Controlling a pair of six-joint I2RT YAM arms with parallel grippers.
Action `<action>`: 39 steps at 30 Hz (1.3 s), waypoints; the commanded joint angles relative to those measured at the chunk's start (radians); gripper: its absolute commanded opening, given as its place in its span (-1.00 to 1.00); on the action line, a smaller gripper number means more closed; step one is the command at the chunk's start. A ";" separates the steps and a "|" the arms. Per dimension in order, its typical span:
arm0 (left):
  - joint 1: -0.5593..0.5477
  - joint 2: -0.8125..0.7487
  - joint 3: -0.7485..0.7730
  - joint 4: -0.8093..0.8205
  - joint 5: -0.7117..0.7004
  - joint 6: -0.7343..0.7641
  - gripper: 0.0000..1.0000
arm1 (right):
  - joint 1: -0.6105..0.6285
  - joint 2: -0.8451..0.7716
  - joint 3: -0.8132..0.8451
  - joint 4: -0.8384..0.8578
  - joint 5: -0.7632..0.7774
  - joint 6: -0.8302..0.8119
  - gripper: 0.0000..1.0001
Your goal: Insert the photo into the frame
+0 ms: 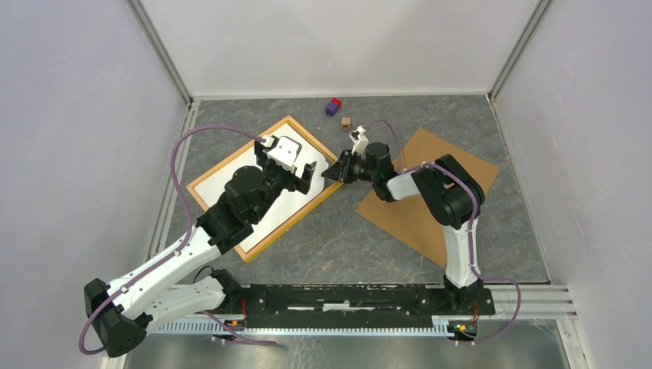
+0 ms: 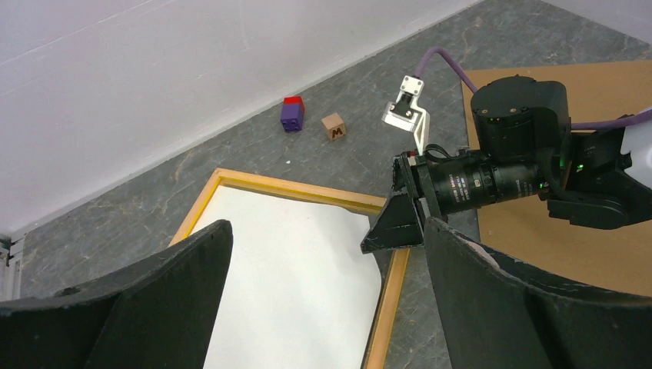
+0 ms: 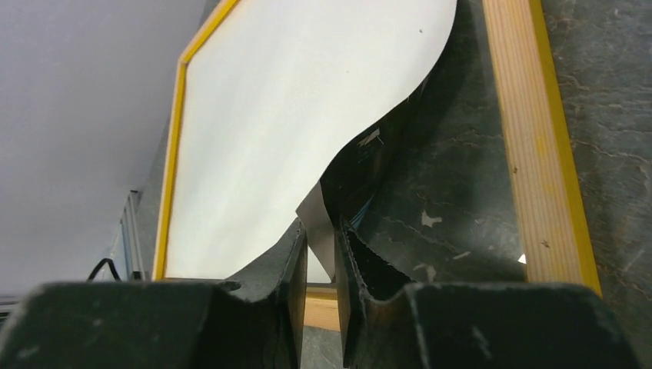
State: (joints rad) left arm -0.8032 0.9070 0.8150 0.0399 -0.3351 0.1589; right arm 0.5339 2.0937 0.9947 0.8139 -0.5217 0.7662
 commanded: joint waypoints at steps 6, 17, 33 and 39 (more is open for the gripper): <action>0.002 0.004 0.018 0.021 0.000 0.016 1.00 | 0.010 -0.128 0.071 -0.327 0.108 -0.226 -0.34; 0.002 0.003 0.019 0.020 -0.005 0.003 1.00 | -0.072 -0.368 -0.070 -0.513 0.317 -0.416 0.32; 0.002 0.254 0.388 -0.440 0.141 -0.298 1.00 | -0.180 -0.781 -0.467 -0.572 0.315 -0.385 0.43; 0.002 0.301 0.412 -0.516 0.291 -0.534 1.00 | -0.180 -1.054 -0.610 -0.790 0.474 -0.424 0.54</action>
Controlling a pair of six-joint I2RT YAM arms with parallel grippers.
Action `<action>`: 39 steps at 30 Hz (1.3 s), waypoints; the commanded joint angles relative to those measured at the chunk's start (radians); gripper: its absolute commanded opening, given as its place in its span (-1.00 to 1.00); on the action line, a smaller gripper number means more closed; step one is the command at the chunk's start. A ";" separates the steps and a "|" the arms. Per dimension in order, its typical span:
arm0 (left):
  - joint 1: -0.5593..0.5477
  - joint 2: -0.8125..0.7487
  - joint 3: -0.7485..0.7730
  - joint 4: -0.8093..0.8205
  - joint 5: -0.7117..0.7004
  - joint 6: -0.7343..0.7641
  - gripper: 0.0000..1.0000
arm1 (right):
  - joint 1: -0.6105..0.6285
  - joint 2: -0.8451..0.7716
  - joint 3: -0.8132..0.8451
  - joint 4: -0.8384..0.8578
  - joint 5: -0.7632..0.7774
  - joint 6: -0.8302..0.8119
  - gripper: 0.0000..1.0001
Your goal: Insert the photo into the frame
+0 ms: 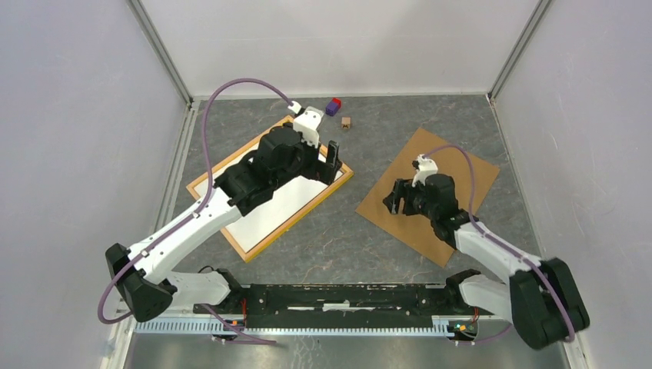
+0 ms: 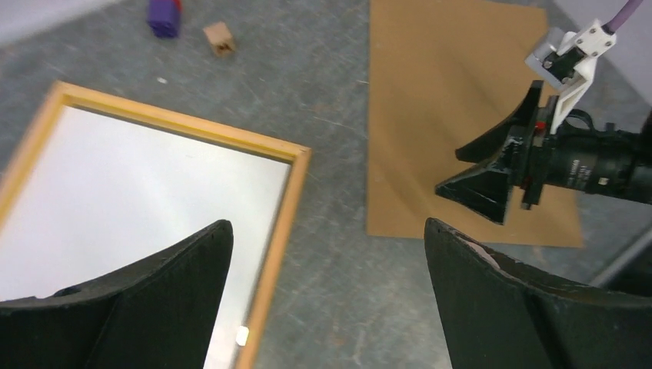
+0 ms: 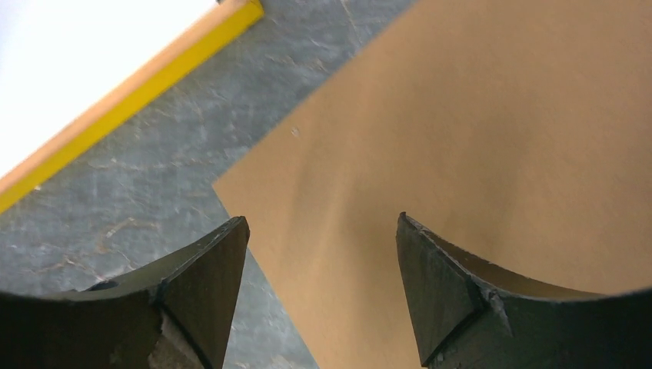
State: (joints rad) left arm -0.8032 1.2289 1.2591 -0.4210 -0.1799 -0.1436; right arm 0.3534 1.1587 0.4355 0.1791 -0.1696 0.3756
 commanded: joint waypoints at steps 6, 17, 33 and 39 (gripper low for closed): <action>0.002 -0.016 -0.330 0.351 0.357 -0.486 1.00 | 0.001 -0.258 -0.102 -0.324 0.212 -0.035 0.72; 0.001 0.364 -0.203 0.325 0.362 -0.470 0.92 | -0.005 -0.238 -0.139 -0.478 0.593 0.137 0.78; -0.025 0.623 -0.062 0.360 0.237 -0.517 0.92 | -0.094 -0.439 -0.158 -0.566 0.924 0.269 0.92; -0.038 0.669 -0.061 0.417 0.259 -0.547 0.92 | -0.161 -0.390 -0.160 -0.524 0.898 0.242 0.86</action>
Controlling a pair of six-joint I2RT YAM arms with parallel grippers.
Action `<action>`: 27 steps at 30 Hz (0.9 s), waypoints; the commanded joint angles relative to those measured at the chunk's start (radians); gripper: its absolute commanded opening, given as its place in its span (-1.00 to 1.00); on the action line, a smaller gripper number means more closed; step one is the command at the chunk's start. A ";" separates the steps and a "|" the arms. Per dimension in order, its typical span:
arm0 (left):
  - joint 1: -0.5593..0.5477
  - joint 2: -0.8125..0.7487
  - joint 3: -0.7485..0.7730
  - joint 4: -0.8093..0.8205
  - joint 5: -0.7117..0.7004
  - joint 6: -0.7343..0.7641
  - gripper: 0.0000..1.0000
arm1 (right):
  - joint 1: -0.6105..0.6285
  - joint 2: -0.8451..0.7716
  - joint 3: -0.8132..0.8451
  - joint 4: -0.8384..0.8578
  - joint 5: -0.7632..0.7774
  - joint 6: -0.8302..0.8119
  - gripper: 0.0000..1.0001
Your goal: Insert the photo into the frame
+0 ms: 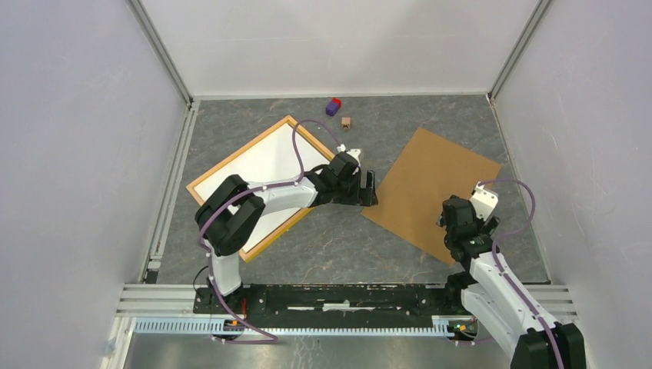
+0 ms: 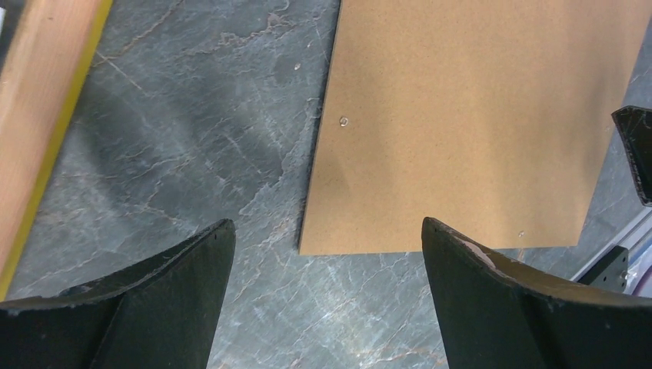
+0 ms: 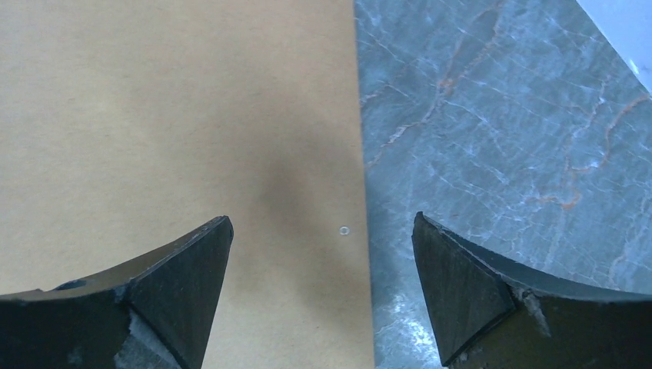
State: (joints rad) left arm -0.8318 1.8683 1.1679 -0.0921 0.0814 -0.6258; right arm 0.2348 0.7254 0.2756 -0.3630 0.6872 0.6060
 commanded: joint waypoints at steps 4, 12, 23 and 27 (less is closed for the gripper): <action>-0.012 0.063 0.044 0.088 0.030 -0.095 0.92 | -0.136 0.077 -0.022 0.079 -0.037 -0.022 0.83; -0.013 0.156 0.134 0.004 0.081 -0.130 0.93 | -0.275 0.094 -0.091 0.240 -0.369 -0.149 0.79; -0.001 0.155 0.082 0.285 0.416 -0.409 0.84 | -0.275 0.109 -0.140 0.298 -0.608 -0.170 0.80; 0.011 0.126 0.031 0.483 0.503 -0.557 0.71 | -0.275 0.111 -0.195 0.342 -0.684 -0.144 0.81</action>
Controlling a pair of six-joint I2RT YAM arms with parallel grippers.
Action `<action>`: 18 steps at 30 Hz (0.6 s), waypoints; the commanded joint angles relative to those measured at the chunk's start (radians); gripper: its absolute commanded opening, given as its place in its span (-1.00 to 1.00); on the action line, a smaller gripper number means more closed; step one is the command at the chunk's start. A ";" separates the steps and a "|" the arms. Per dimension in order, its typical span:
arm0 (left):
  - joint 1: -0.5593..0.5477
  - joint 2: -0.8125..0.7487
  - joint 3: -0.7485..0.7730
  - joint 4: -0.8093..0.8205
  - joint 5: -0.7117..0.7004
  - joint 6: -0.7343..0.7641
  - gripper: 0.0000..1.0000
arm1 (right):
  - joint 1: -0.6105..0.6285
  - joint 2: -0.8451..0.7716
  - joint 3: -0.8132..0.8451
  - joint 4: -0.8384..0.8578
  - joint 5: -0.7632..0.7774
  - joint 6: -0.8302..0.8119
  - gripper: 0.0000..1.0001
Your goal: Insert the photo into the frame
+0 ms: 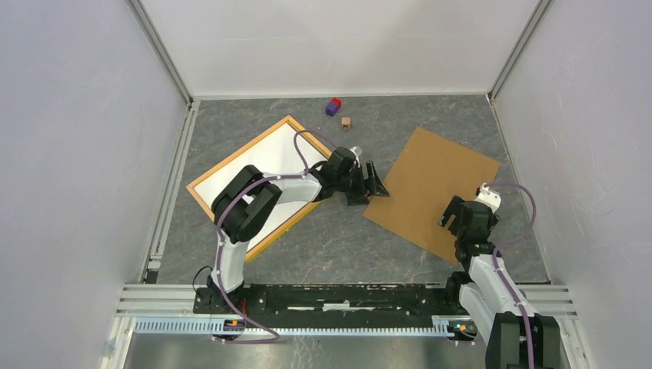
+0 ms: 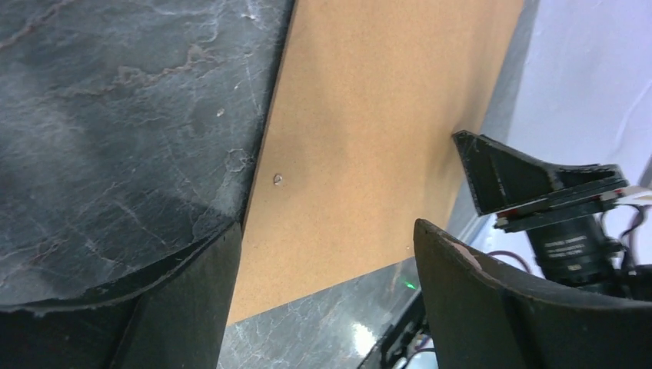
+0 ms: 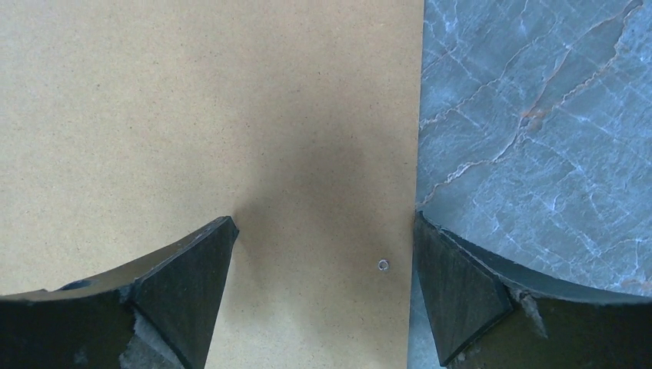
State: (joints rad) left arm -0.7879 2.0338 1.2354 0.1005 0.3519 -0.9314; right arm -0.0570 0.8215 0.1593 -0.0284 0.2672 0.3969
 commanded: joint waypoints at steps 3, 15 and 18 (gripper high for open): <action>-0.033 -0.039 -0.045 0.435 0.284 -0.360 0.59 | 0.017 0.027 -0.127 0.049 -0.355 0.085 0.81; -0.037 -0.168 -0.122 0.499 0.257 -0.389 0.28 | 0.017 -0.022 -0.132 0.065 -0.475 0.053 0.82; -0.041 -0.212 -0.131 0.435 0.243 -0.346 0.26 | 0.017 -0.025 -0.123 0.057 -0.486 0.051 0.82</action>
State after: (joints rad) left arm -0.7368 1.9537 1.0779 0.3904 0.4168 -1.2186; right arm -0.0898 0.7837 0.0677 0.1555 0.2092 0.3649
